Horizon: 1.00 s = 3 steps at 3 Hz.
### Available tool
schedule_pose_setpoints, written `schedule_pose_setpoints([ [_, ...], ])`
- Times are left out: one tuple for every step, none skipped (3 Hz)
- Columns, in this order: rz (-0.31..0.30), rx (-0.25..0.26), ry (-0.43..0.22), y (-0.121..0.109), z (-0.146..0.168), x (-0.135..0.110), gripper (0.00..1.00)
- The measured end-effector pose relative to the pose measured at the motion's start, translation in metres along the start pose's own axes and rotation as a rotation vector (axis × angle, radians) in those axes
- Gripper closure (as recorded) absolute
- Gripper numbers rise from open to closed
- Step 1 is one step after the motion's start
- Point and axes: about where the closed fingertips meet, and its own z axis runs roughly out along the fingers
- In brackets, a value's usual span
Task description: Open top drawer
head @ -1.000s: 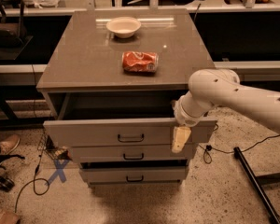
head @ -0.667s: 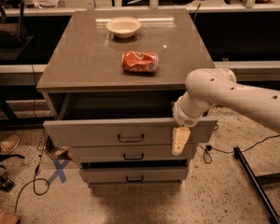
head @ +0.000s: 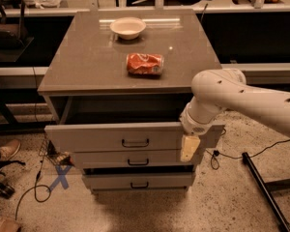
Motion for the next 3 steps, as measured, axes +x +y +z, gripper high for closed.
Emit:
schedule_pose_setpoints([
  [0.019, -0.026, 0.018, 0.011, -0.001, 0.001, 0.41],
  [0.023, -0.040, 0.041, 0.022, -0.006, -0.002, 0.64],
  [0.028, -0.026, 0.051, 0.034, -0.017, -0.003, 0.87],
])
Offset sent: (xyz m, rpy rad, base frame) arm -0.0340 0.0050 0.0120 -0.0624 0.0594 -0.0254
